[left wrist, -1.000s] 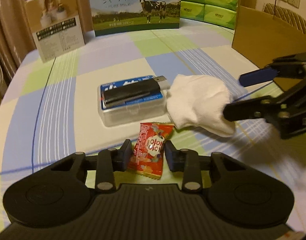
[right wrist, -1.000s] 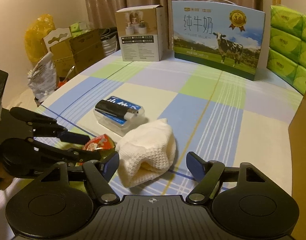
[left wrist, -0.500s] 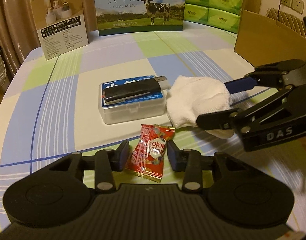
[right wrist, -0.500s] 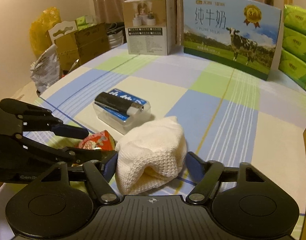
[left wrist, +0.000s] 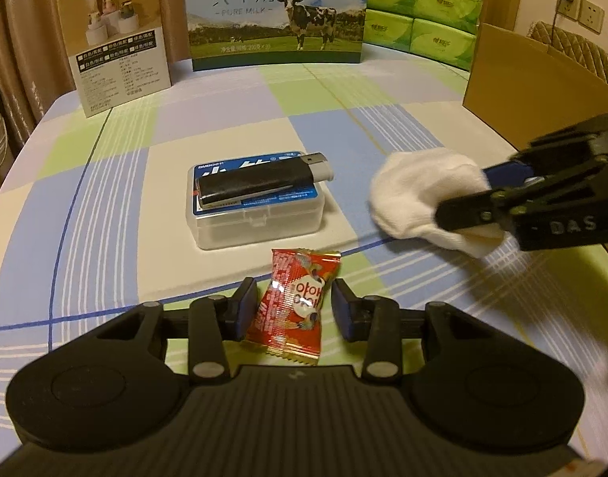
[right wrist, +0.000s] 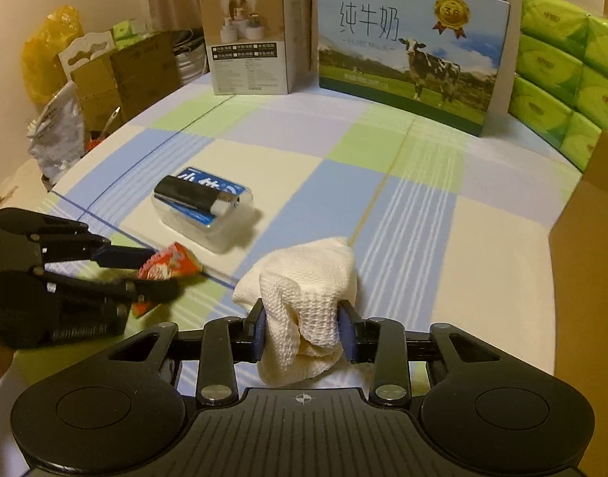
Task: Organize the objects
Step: 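Lift the red candy packet and white cloth with both tools toward the cardboard box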
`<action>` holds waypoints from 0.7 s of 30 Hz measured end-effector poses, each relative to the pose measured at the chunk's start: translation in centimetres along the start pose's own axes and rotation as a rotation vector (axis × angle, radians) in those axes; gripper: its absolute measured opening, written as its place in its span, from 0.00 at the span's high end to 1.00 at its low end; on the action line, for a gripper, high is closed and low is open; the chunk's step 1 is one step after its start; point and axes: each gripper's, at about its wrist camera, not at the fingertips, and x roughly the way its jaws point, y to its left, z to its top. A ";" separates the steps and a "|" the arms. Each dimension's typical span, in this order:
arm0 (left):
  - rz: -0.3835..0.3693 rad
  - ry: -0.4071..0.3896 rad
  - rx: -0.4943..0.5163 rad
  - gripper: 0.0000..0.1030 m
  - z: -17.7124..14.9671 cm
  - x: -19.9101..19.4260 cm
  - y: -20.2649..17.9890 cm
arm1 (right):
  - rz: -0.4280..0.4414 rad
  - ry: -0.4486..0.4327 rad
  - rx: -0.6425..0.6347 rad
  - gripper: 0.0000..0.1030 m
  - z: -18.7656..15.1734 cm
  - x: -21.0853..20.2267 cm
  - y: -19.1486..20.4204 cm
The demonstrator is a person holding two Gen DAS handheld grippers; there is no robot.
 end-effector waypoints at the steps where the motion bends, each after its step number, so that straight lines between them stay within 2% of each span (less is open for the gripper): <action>1: 0.002 0.001 -0.012 0.74 0.0 0.0 0.0 | 0.000 -0.001 -0.006 0.60 -0.3 -0.1 -0.1; 2: 0.006 0.002 -0.025 0.74 0.1 0.0 0.1 | -0.003 -0.001 -0.013 0.55 -0.5 0.0 -0.2; 4: 0.013 0.003 -0.039 0.75 0.2 0.0 0.1 | -0.003 -0.010 -0.037 0.38 -0.9 0.2 -0.3; 5: 0.015 0.003 -0.043 0.75 0.2 0.0 0.1 | -0.011 -0.020 -0.052 0.34 -1.0 0.3 -0.3; 6: 0.016 0.003 -0.047 0.75 0.2 0.0 0.1 | -0.016 -0.033 -0.067 0.30 -1.1 0.3 -0.2; 9: 0.015 0.000 -0.053 0.75 0.1 -0.1 0.2 | -0.013 -0.039 -0.095 0.30 -1.3 0.8 -0.1; 12: 0.021 -0.003 -0.044 0.75 0.1 -0.1 0.0 | 0.012 -0.021 -0.089 0.30 -1.5 1.8 -0.3; 14: 0.025 -0.007 -0.037 0.75 0.1 0.0 -0.1 | 0.021 -0.008 -0.070 0.41 -1.5 2.2 -0.5; 17: 0.032 -0.012 -0.034 0.74 0.0 0.0 -0.3 | 0.016 -0.006 -0.057 0.52 -1.2 2.2 -0.4; 21: 0.039 -0.018 -0.035 0.73 -0.1 0.1 -0.4 | 0.003 -0.010 -0.049 0.60 -0.7 1.7 -0.1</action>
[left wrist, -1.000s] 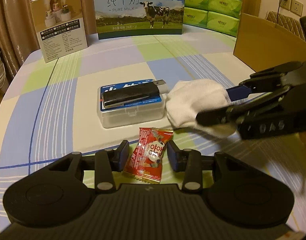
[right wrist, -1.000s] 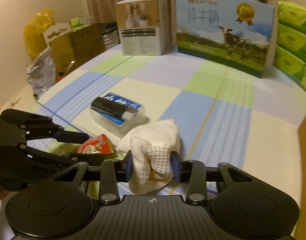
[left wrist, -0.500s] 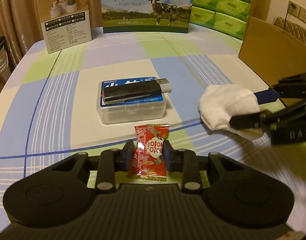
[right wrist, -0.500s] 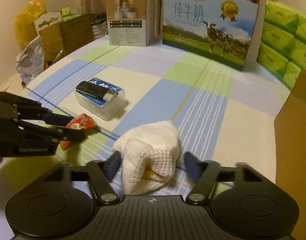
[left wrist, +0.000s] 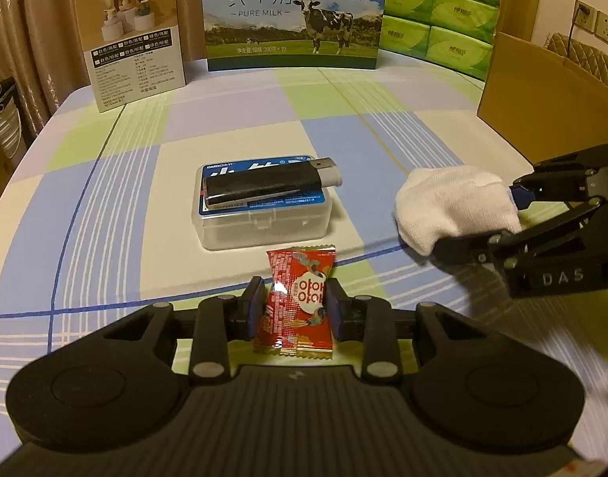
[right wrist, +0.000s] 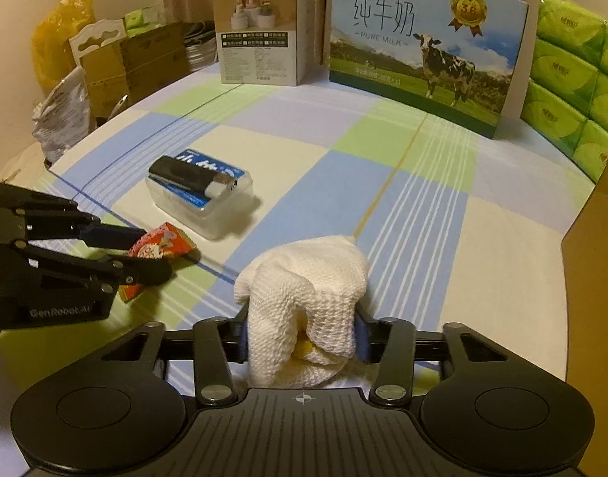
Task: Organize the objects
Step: 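Lift the red candy packet and white cloth with both tools toward the cardboard box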
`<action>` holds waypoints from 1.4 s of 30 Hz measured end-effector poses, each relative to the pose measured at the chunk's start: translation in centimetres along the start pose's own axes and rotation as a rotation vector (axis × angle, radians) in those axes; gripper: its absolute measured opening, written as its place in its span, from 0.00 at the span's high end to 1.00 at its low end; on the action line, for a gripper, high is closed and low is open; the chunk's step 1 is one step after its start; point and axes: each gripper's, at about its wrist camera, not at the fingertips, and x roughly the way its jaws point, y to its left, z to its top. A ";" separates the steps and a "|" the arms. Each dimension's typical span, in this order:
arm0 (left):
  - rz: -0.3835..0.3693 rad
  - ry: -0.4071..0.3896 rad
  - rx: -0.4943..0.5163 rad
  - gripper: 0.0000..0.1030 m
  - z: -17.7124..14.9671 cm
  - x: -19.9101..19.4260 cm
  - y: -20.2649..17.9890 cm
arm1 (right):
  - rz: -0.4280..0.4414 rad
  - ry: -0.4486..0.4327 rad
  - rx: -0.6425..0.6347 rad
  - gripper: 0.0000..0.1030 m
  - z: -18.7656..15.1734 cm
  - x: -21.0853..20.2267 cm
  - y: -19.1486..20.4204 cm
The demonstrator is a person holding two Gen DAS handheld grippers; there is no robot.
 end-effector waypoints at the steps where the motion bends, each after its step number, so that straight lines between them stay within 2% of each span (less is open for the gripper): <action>1: 0.002 -0.002 0.000 0.73 0.0 0.0 0.0 | 0.000 -0.001 0.006 0.61 0.0 -0.1 0.0; 10: 0.015 0.015 -0.038 0.76 0.1 -0.3 0.1 | -0.026 -0.024 0.047 0.61 0.4 -2.4 0.5; 17: 0.011 0.032 -0.093 0.78 0.1 -2.1 -0.3 | -0.053 -0.039 0.129 0.61 -0.9 -6.1 0.8; 32: -0.012 0.000 -0.204 0.78 -2.5 -14.1 -7.1 | -0.092 -0.098 0.266 0.61 -6.4 -19.2 3.1; 42: -0.017 -0.059 -0.189 0.78 -3.6 -22.2 -12.2 | -0.090 -0.153 0.276 0.61 -8.8 -27.3 4.8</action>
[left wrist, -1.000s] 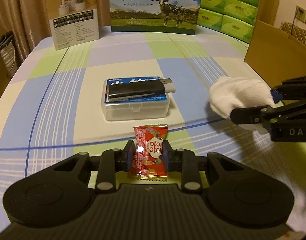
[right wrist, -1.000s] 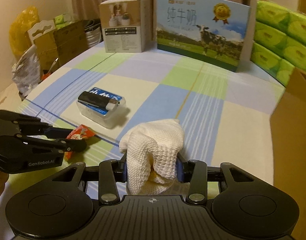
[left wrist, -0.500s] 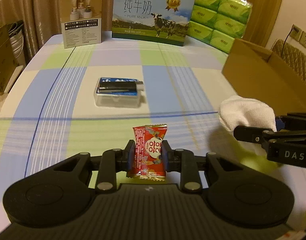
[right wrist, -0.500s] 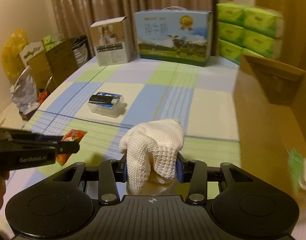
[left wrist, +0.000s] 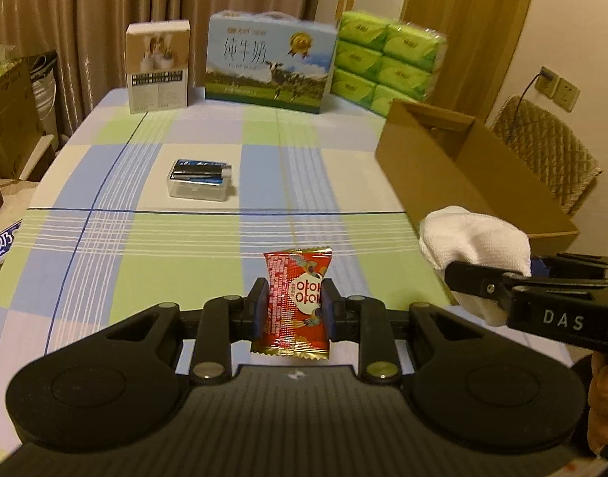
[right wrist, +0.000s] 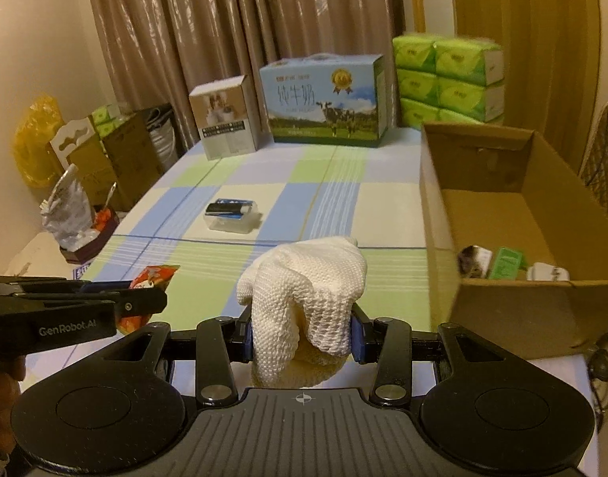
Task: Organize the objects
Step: 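Lift the red candy packet and white cloth with both tools toward the cardboard box, then carry the red candy packet and white cloth with both tools over the cardboard box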
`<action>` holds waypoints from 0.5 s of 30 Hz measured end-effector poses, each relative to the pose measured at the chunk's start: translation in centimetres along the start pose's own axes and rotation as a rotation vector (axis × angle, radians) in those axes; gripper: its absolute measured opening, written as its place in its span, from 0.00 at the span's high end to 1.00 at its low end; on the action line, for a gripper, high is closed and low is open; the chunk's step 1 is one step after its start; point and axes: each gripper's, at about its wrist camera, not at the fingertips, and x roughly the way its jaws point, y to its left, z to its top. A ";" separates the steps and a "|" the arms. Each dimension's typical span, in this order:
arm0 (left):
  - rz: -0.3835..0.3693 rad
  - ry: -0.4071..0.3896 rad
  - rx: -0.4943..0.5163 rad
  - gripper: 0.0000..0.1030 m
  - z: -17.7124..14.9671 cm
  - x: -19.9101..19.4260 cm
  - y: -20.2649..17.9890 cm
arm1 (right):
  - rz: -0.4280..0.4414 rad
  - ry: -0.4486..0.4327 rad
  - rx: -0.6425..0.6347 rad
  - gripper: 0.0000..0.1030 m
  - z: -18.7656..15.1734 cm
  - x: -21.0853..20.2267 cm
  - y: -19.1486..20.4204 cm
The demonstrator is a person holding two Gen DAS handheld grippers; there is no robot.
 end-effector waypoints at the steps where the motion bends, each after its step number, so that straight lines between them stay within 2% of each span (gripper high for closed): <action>1: -0.001 -0.005 0.003 0.78 -0.1 -0.6 -0.3 | -0.004 -0.006 -0.003 0.61 -0.1 -0.7 -0.1; 8: 0.007 -0.015 0.028 0.78 -0.7 -4.0 -2.4 | -0.042 -0.029 0.006 0.61 -1.2 -4.5 -1.4; 15: -0.008 -0.007 0.042 0.78 -1.3 -5.0 -4.2 | -0.066 -0.042 0.015 0.61 -1.8 -6.7 -2.5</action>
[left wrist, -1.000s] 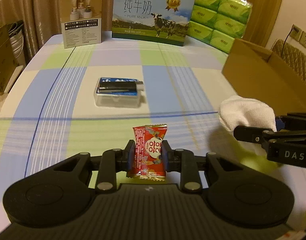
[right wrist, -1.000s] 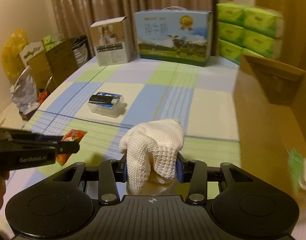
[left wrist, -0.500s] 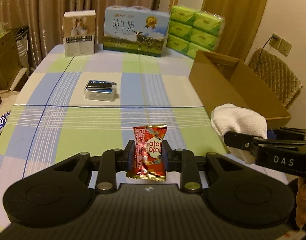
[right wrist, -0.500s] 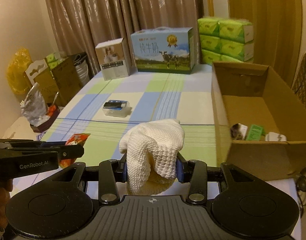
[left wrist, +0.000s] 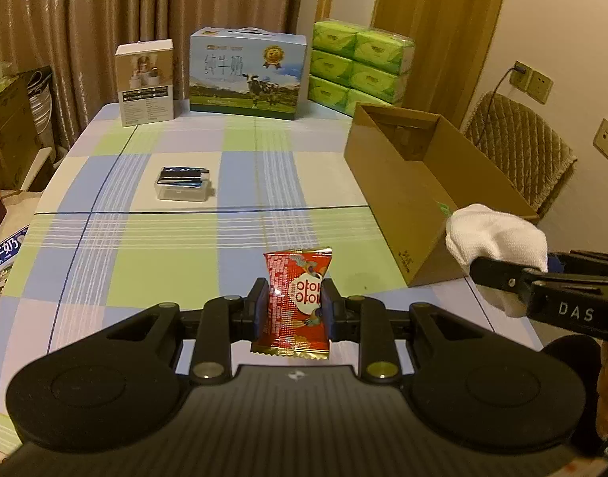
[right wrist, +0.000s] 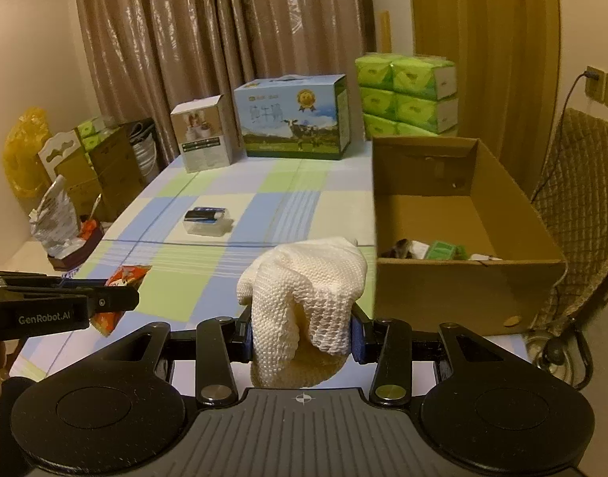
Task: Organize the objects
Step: 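Carry the red candy packet and white cloth with both tools over the cardboard box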
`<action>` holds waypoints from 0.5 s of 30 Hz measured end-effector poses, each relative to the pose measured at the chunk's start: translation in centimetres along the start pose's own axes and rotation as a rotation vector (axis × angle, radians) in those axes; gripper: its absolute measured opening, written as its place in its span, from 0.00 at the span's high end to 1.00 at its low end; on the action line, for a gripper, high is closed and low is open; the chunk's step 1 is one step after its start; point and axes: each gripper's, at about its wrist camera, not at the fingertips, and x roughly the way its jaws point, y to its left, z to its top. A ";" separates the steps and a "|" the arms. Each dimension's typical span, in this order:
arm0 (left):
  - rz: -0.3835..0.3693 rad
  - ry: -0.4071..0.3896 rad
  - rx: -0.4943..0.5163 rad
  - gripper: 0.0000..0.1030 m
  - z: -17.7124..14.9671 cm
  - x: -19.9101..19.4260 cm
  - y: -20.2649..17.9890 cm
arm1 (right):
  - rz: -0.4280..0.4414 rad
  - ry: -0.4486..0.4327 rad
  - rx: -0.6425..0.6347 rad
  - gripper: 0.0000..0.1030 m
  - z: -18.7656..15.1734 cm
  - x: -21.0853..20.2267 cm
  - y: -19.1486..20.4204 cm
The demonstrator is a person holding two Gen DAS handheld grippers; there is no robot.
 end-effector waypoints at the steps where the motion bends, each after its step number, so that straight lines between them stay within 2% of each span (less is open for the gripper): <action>1: -0.001 0.000 0.003 0.78 0.0 -0.1 -0.3 | -0.003 -0.001 0.001 0.61 0.0 -0.2 -0.2; 15: -0.025 -0.009 0.044 0.78 0.5 -0.5 -3.1 | -0.046 -0.028 0.024 0.61 0.3 -2.3 -2.7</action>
